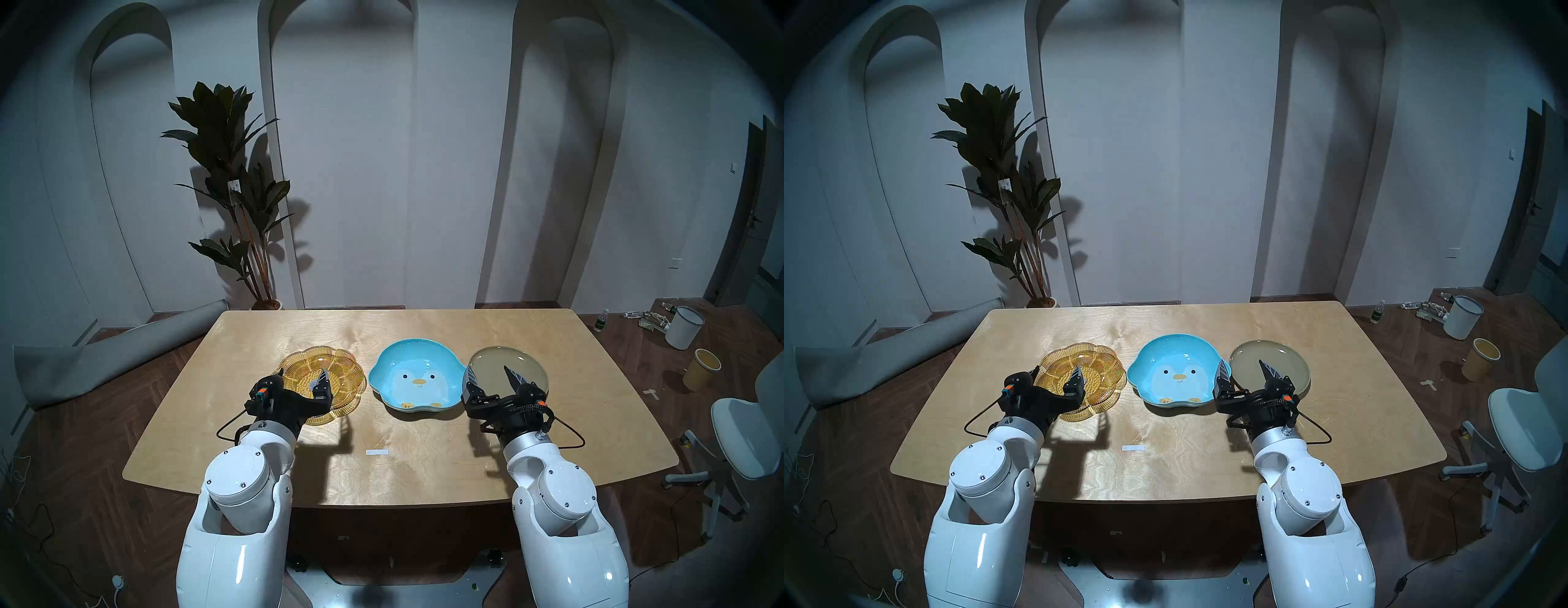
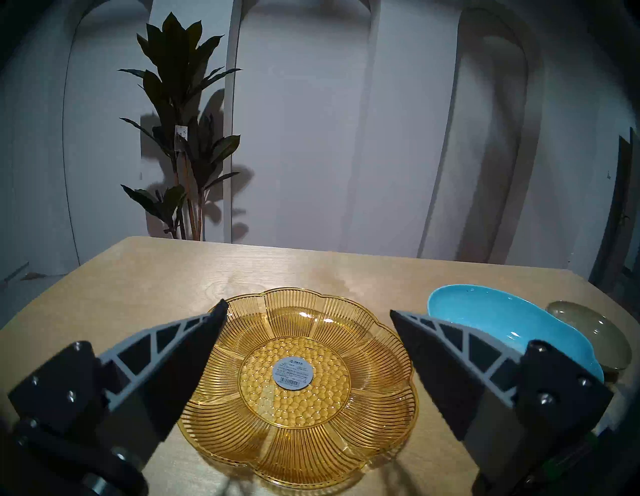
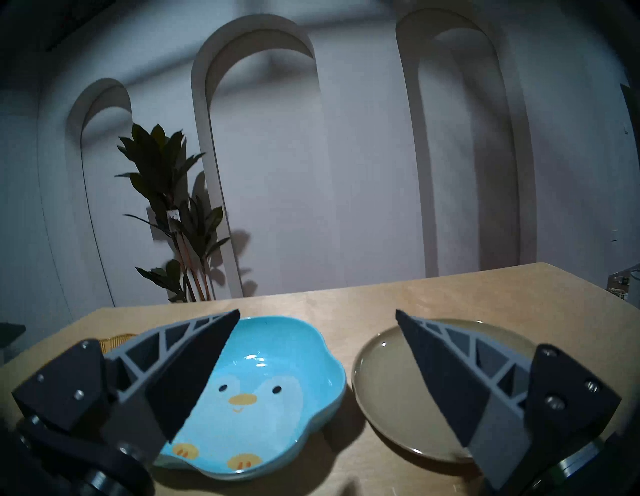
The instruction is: Stack the plates into one stack
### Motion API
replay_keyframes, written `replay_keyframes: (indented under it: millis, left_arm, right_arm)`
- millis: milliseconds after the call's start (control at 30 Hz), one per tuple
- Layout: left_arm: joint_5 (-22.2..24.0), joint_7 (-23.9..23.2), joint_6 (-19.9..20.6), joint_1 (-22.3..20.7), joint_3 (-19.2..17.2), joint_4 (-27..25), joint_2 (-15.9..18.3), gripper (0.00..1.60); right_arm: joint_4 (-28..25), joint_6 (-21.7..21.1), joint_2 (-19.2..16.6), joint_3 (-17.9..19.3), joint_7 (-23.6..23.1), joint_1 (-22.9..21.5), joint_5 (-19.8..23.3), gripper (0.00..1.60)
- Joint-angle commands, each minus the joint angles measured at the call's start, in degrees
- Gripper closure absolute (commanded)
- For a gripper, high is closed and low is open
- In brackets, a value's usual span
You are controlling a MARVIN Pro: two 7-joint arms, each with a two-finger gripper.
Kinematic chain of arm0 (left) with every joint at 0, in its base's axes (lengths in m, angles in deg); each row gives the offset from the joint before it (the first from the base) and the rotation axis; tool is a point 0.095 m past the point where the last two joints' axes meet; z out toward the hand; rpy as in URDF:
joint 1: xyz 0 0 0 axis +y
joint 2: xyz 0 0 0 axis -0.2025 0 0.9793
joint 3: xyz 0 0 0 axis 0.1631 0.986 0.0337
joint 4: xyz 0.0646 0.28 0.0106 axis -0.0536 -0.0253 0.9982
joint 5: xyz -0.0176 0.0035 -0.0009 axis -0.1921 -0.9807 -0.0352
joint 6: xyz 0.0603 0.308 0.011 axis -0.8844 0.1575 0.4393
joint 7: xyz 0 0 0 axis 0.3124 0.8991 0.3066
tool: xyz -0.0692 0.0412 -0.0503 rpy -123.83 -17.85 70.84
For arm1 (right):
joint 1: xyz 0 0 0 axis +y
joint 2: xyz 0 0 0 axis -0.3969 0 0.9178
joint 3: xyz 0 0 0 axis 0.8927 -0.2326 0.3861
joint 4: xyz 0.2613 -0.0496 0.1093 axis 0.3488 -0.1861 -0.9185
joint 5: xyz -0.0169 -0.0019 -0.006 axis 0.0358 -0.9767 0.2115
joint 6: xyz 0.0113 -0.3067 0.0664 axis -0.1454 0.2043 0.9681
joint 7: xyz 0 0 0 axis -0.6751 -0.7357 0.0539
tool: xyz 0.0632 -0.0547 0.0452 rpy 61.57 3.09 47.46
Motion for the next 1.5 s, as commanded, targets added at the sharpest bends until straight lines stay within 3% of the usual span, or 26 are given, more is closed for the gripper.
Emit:
replay_keyframes:
  millis: [0,133,200,667,800,1267,1467]
  left_arm:
    - [-0.42,0.85,-0.16,-3.55,-0.83,-0.07,0.12,0.00]
    - [-0.72,1.77,-0.22,-5.13,-1.17,1.08,-0.26,0.00]
    - [-0.86,2.33,-0.18,-6.04,-1.27,1.79,-0.46,0.00]
    - [-1.51,5.72,-1.33,-8.26,-2.66,4.09,-1.84,0.00]
    - [-1.40,8.41,-2.12,-12.37,-3.81,6.97,-1.73,0.00]
    - [-0.07,10.87,-5.60,-20.04,-8.27,13.15,1.68,0.00]
    - [0.29,12.85,-6.82,-23.71,-8.80,17.02,1.53,0.00]
  right_arm:
    - [-4.62,-4.58,2.18,2.21,-3.02,-0.48,9.89,0.00]
    - [-6.15,-8.94,3.45,3.96,-3.72,-1.15,17.81,0.00]
    - [-6.72,-11.44,3.43,4.30,-2.59,-1.71,19.75,0.00]
    - [-7.81,-27.97,3.15,5.04,12.73,-9.12,34.37,0.00]
    - [-6.71,-32.55,3.06,4.82,16.68,-10.54,36.55,0.00]
    - [-7.38,-39.39,3.09,3.97,23.77,-11.52,44.18,0.00]
    - [-8.57,-40.14,3.34,4.50,27.09,-9.58,51.20,0.00]
